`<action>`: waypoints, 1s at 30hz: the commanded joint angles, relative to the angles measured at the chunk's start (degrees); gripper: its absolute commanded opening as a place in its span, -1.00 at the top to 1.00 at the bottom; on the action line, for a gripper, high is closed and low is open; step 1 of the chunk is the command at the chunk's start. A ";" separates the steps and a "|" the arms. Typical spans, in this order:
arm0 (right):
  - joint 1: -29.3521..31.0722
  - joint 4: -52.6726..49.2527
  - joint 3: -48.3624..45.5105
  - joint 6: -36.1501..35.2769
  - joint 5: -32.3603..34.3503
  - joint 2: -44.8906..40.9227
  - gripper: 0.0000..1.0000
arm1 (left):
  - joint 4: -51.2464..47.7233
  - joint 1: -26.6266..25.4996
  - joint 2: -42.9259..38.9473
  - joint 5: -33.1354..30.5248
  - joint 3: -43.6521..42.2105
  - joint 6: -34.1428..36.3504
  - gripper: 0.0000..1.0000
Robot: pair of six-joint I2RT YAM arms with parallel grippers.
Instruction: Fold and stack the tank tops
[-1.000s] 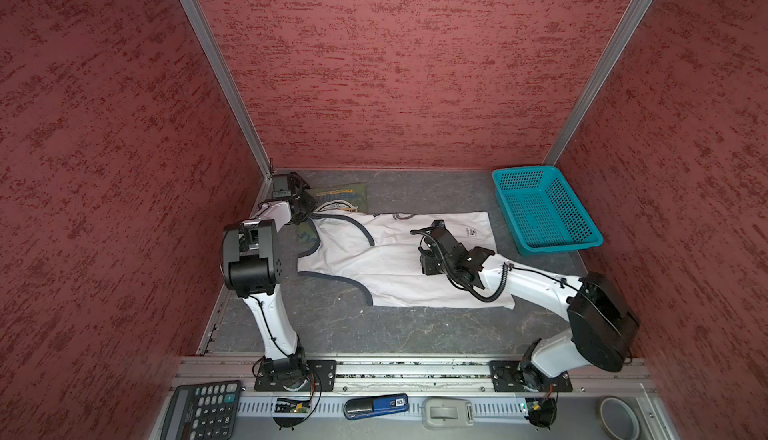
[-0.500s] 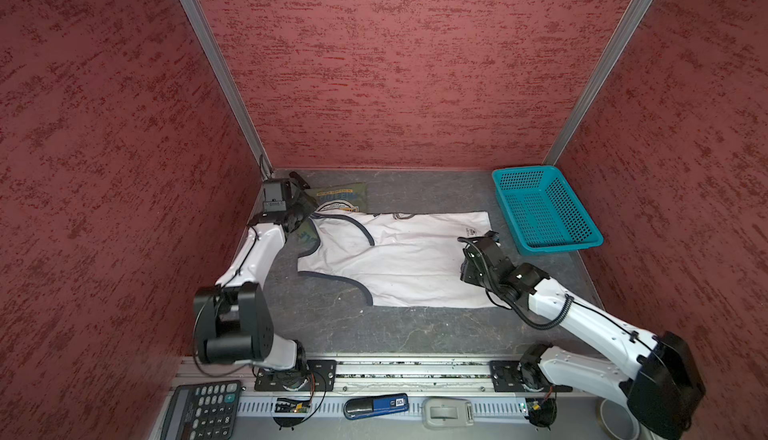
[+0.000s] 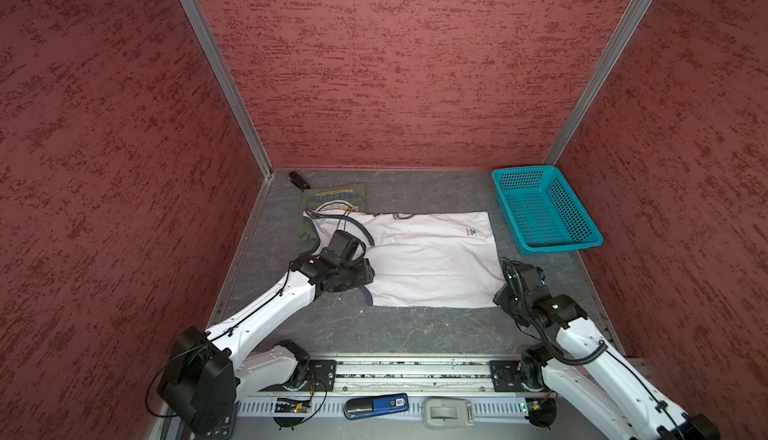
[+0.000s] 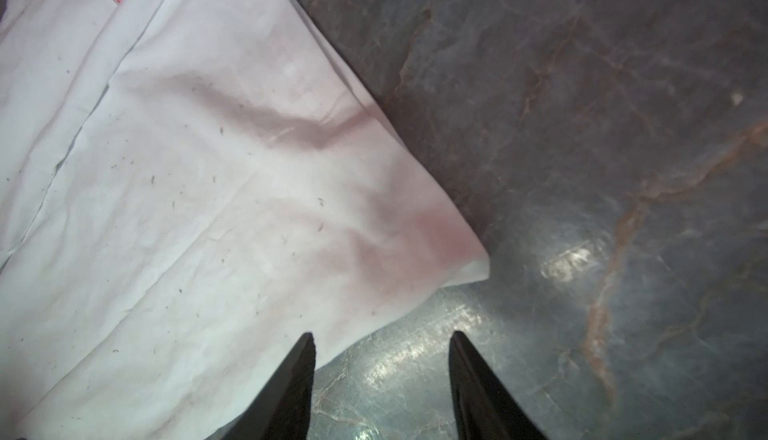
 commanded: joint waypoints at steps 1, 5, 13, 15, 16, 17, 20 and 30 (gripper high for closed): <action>-2.38 1.84 -2.14 3.08 -1.89 -0.73 -0.04 | 1.34 -5.53 2.06 -2.18 -2.09 -7.72 -0.18; -4.21 4.76 -3.80 1.73 -1.80 0.05 -0.02 | 2.22 -11.36 3.53 -6.83 -3.87 -13.66 -0.16; -5.94 8.08 -5.77 1.24 0.86 1.37 0.00 | 8.41 -14.54 4.44 -9.78 -8.16 -19.92 -0.03; -6.20 9.25 -5.99 0.99 0.88 2.34 0.00 | 11.63 -14.49 4.36 -10.49 -9.45 -19.93 -0.04; -6.36 9.88 -6.18 0.95 0.80 2.96 0.01 | 13.06 -14.40 4.57 -10.84 -9.79 -19.76 -0.06; -6.48 10.61 -6.31 0.93 0.54 3.50 0.00 | 13.48 -14.08 5.18 -10.96 -9.69 -19.75 -0.09; -6.62 13.08 -7.18 1.04 -0.07 5.17 0.02 | 13.93 -12.33 8.53 -10.07 -9.22 -19.63 -0.11; -6.76 16.23 -6.35 -0.99 2.23 8.26 0.41 | 16.36 -11.18 11.14 -10.40 -9.48 -19.46 0.53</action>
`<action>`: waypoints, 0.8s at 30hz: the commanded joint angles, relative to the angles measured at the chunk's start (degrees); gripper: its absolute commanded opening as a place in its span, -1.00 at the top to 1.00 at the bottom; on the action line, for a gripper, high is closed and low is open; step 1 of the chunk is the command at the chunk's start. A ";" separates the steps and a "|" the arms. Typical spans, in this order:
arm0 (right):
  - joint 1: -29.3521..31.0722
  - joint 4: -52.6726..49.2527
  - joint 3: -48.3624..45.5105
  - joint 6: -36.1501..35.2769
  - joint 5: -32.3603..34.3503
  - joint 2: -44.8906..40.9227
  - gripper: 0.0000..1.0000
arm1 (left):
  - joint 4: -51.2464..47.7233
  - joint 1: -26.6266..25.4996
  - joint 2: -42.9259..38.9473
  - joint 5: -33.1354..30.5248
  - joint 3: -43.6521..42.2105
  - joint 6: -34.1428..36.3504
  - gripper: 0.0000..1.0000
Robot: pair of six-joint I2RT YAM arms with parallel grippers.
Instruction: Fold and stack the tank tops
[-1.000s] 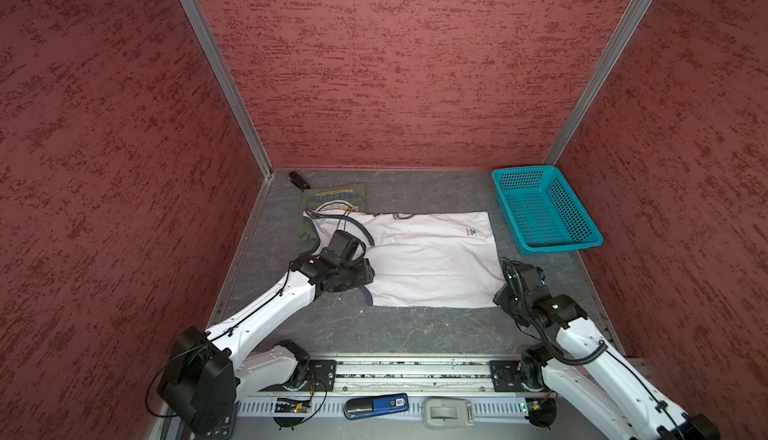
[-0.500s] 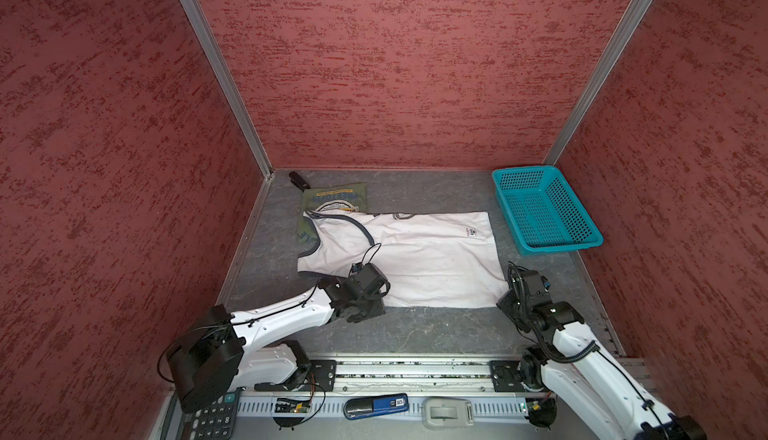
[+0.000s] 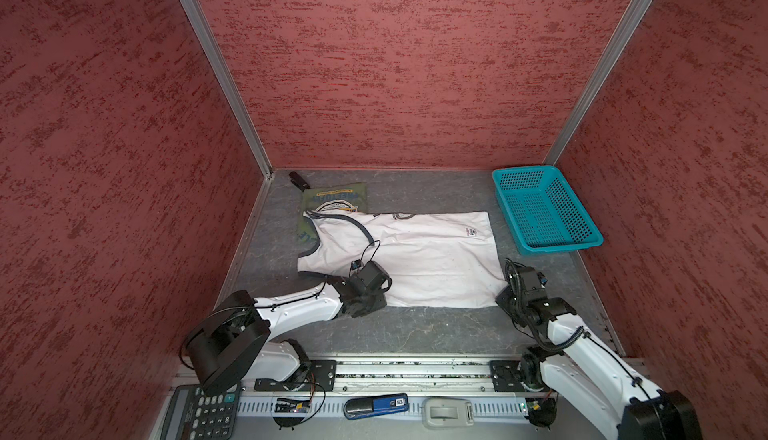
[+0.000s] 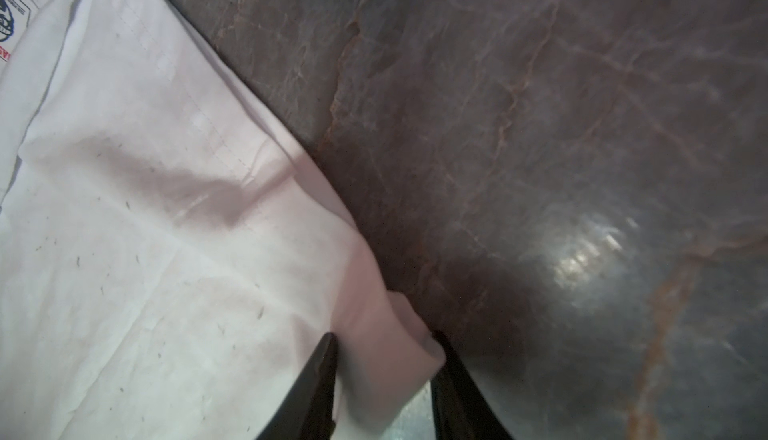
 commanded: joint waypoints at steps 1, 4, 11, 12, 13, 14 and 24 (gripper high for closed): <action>-0.41 2.06 0.46 -0.90 2.48 0.75 0.50 | 1.00 0.79 0.04 -1.54 0.20 0.50 0.62; -0.33 2.36 2.15 -3.11 2.57 1.67 0.74 | 0.05 0.88 -1.09 -2.99 1.16 1.21 0.81; -0.37 3.68 7.54 -8.97 2.28 5.44 0.94 | -2.73 2.84 -3.36 -5.72 6.09 4.91 0.93; -0.37 3.93 8.57 -9.75 2.51 6.45 0.94 | -2.57 3.74 -3.23 -5.40 6.72 5.43 0.93; -0.37 4.19 9.65 -10.68 2.73 7.42 0.95 | -2.31 4.62 -3.08 -5.11 7.45 5.97 0.93; -0.31 4.21 10.98 -11.30 3.08 8.54 0.95 | -1.99 5.46 -2.66 -4.65 8.24 6.62 0.93; -0.57 9.43 23.46 -17.88 6.78 22.72 0.90 | -1.47 14.07 10.16 0.07 20.82 12.80 0.92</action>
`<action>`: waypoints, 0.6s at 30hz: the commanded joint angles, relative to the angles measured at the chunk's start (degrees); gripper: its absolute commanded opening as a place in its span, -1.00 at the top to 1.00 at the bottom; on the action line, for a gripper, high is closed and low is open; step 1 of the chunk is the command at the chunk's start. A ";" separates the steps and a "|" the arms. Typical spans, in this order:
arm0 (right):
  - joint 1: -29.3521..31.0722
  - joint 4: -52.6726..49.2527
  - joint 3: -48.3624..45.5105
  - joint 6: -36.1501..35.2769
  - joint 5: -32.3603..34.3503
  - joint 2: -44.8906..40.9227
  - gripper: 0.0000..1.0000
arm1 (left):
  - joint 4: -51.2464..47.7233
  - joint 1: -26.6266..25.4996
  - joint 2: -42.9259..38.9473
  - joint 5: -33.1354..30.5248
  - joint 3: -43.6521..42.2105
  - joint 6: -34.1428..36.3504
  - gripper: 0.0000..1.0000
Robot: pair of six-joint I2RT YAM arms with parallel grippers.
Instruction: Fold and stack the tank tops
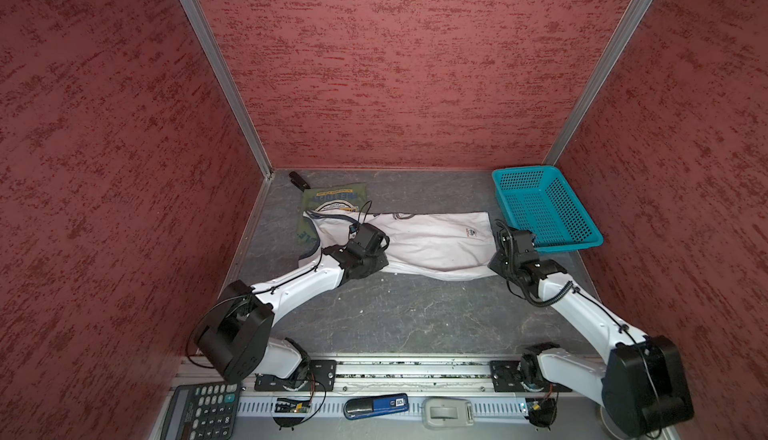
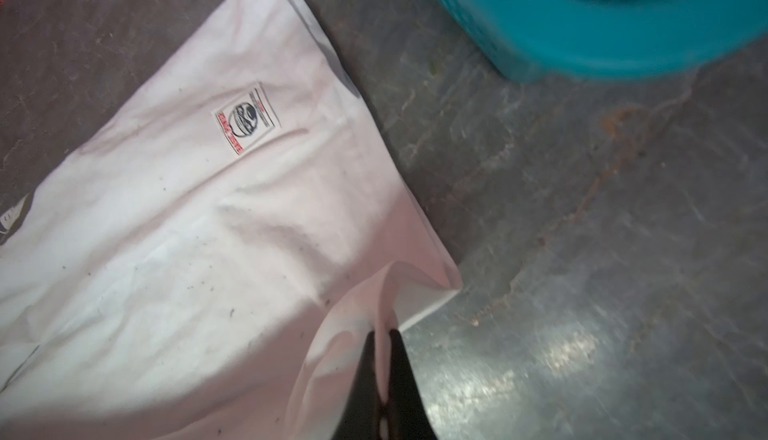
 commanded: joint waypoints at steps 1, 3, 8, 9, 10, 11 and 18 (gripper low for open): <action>-0.42 4.24 3.41 -3.11 3.00 4.80 0.90 | 0.17 2.81 4.29 2.01 3.80 3.36 0.91; -0.60 5.72 5.59 -3.86 2.76 9.00 0.90 | -0.10 4.24 7.40 2.92 6.12 3.97 0.91; -1.06 8.16 10.25 -5.10 3.54 17.53 0.89 | -0.48 6.43 12.44 3.14 10.70 4.05 0.84; -1.20 8.64 10.90 -5.22 3.79 18.76 0.88 | -0.65 6.88 13.49 3.43 11.62 4.07 0.82; -1.34 8.99 11.41 -5.20 3.99 19.86 0.88 | -0.87 7.22 14.38 3.51 12.34 4.04 0.80; -1.52 9.38 12.03 -5.20 4.05 20.97 0.88 | -1.09 7.46 15.30 3.68 13.06 4.00 0.77; -1.99 9.46 15.15 -5.70 4.44 25.76 0.64 | -1.44 8.03 16.36 2.96 14.44 4.07 0.19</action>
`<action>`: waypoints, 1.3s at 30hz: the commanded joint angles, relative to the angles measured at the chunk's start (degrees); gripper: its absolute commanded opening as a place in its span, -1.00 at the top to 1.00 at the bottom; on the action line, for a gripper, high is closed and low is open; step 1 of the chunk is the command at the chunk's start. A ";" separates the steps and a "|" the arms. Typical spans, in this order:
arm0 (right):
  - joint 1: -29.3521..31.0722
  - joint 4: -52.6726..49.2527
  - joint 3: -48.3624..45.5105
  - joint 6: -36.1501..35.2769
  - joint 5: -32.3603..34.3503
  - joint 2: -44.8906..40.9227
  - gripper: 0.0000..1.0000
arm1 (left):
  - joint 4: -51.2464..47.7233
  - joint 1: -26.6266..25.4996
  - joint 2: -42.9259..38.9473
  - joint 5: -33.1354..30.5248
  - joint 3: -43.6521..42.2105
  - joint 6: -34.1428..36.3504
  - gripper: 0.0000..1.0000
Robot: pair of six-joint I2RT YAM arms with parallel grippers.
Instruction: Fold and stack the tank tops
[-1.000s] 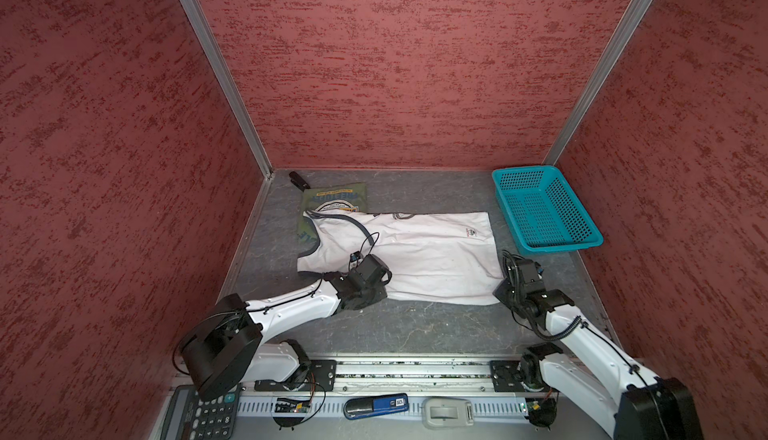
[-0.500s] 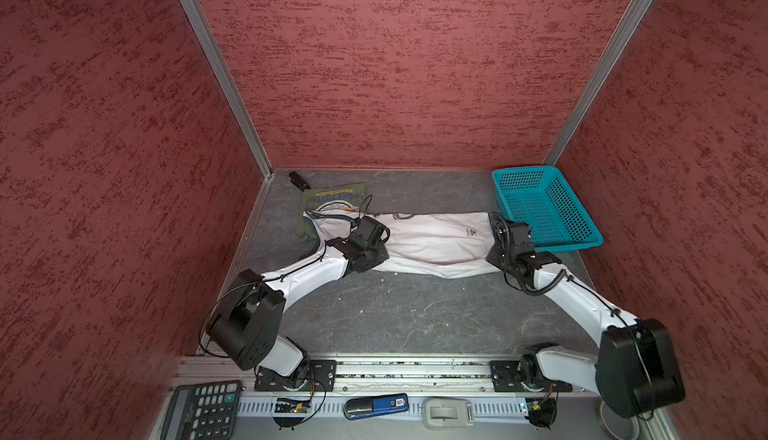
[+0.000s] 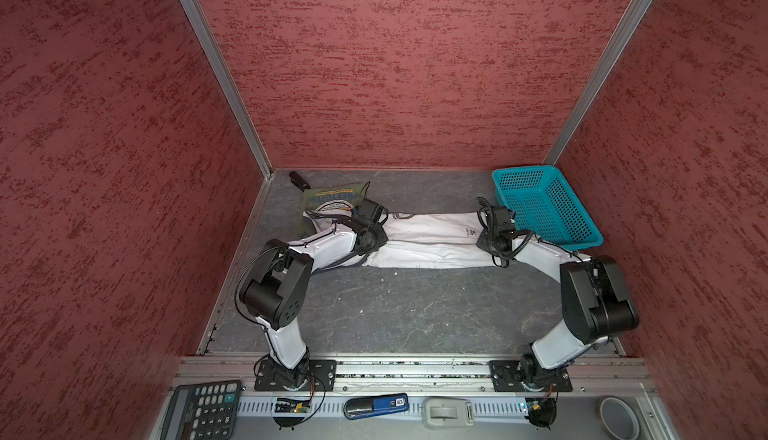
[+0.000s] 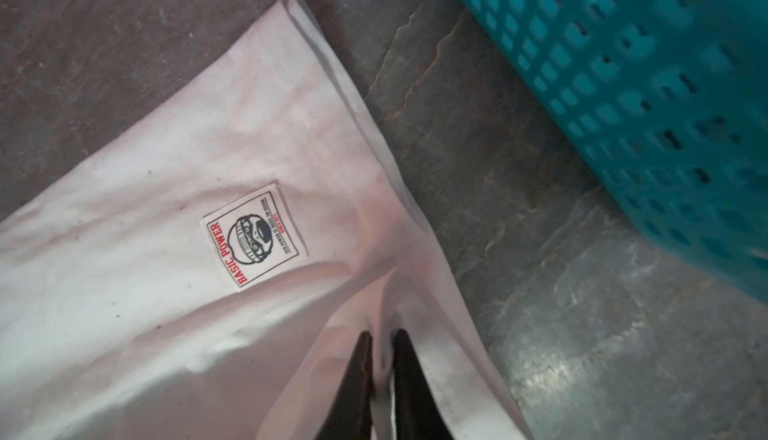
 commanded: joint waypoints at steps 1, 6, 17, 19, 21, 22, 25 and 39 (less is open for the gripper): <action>-0.46 1.02 2.12 -0.57 2.40 0.27 0.59 | -1.07 0.22 -1.28 -1.32 1.15 0.61 0.11; -0.45 -0.56 1.94 -1.15 4.74 -1.97 0.19 | -1.67 -0.17 -5.58 -5.59 0.43 2.79 -0.23; -1.41 -1.68 -2.55 -5.42 3.85 -10.18 -0.25 | -2.35 -2.67 -6.47 -7.24 -2.31 10.32 -0.44; -1.62 -1.43 -3.86 -5.93 2.89 -10.28 -0.24 | -3.17 -2.91 -5.41 -7.43 -1.86 11.67 -0.39; -1.68 -1.71 -4.75 -5.87 2.07 -12.04 -0.21 | -3.52 -3.53 -4.78 -8.10 -1.78 12.77 -0.32; -1.63 -1.68 -5.27 -5.78 1.52 -11.97 -0.20 | -3.84 -3.88 -4.30 -8.64 -1.51 13.05 -0.31; -1.63 -0.41 -6.48 -5.56 -0.72 -11.05 -0.17 | -3.90 -4.18 -2.39 -7.74 -0.72 13.45 -0.26; -1.85 2.25 0.54 -5.68 -2.87 1.05 -0.17 | -2.28 -3.09 3.88 -9.78 5.66 14.21 -0.04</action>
